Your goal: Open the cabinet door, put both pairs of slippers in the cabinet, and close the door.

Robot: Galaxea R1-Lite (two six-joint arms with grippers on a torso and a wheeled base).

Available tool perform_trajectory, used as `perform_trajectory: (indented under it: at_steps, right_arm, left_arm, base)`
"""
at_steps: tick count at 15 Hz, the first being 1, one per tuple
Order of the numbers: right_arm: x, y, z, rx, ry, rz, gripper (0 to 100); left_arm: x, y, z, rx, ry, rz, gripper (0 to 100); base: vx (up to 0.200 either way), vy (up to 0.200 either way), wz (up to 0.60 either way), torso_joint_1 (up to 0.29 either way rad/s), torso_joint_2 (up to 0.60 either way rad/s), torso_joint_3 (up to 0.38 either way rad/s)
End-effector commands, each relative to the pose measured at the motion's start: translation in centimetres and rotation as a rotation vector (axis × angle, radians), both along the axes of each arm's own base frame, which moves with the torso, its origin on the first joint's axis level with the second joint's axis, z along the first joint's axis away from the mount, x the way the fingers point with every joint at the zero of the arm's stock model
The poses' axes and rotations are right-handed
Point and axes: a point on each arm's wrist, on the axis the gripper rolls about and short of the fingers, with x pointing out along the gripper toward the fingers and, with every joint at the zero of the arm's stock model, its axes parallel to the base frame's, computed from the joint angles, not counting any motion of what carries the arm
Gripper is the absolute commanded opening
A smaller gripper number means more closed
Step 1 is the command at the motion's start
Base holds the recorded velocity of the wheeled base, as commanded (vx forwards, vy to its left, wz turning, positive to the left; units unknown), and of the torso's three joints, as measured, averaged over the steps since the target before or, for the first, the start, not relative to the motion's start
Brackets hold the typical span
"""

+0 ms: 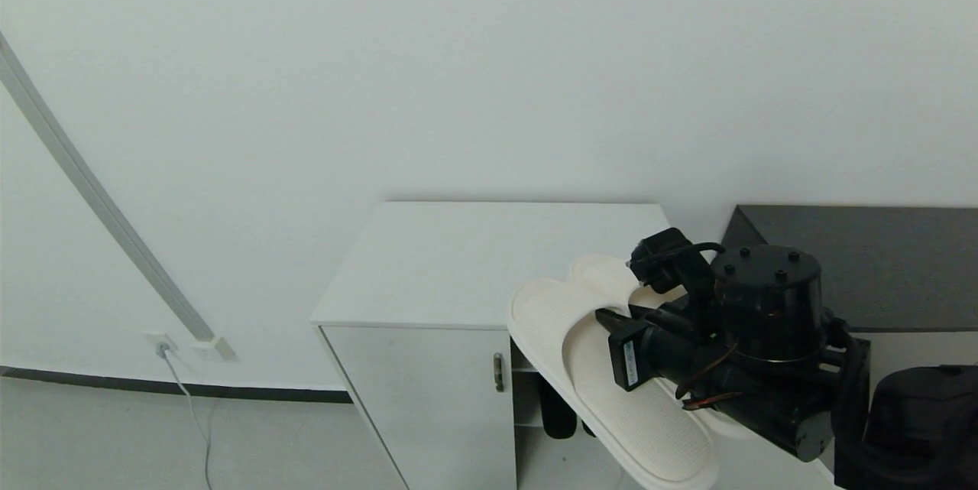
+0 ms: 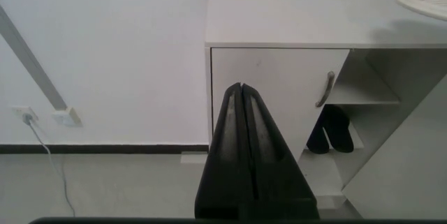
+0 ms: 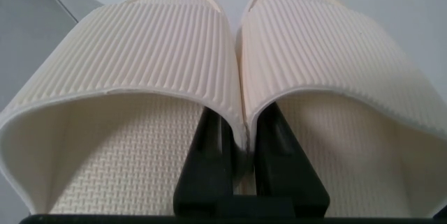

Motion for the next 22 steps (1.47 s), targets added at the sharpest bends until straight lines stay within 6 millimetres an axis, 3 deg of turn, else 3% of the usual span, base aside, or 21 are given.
perform_trajectory:
  at_steps: [1, 11, 16, 19, 22]
  right_arm:
    - [0.03, 0.05, -0.15, -0.004, 0.004, 0.001, 0]
    - [-0.02, -0.01, -0.29, -0.007, 0.007, 0.001, 0]
    - [-0.07, -0.05, -0.32, -0.008, 0.008, 0.001, 0]
    - [-0.12, -0.02, -0.28, 0.000, 0.000, 0.007, 0]
    - [-0.18, -0.02, -0.59, -0.015, -0.011, 0.014, 0]
  left_arm:
    - [0.00, 0.00, 0.00, -0.001, 0.000, 0.000, 0]
    - [0.00, 0.00, 0.00, -0.001, 0.000, 0.000, 0]
    - [0.00, 0.00, 0.00, -0.001, 0.000, 0.000, 0]
    - [0.00, 0.00, 0.00, -0.001, 0.000, 0.000, 0]
    - [0.00, 0.00, 0.00, 0.001, 0.000, 0.000, 0]
  base:
    - [0.000, 0.000, 0.00, 0.000, 0.00, 0.000]
    - [-0.200, 0.000, 0.00, -0.001, 0.00, 0.000]
    - [0.000, 0.000, 0.00, 0.000, 0.00, 0.000]
    - [0.000, 0.000, -0.60, 0.007, 0.01, 0.002]
    - [0.000, 0.000, 0.00, 0.000, 0.00, 0.000]
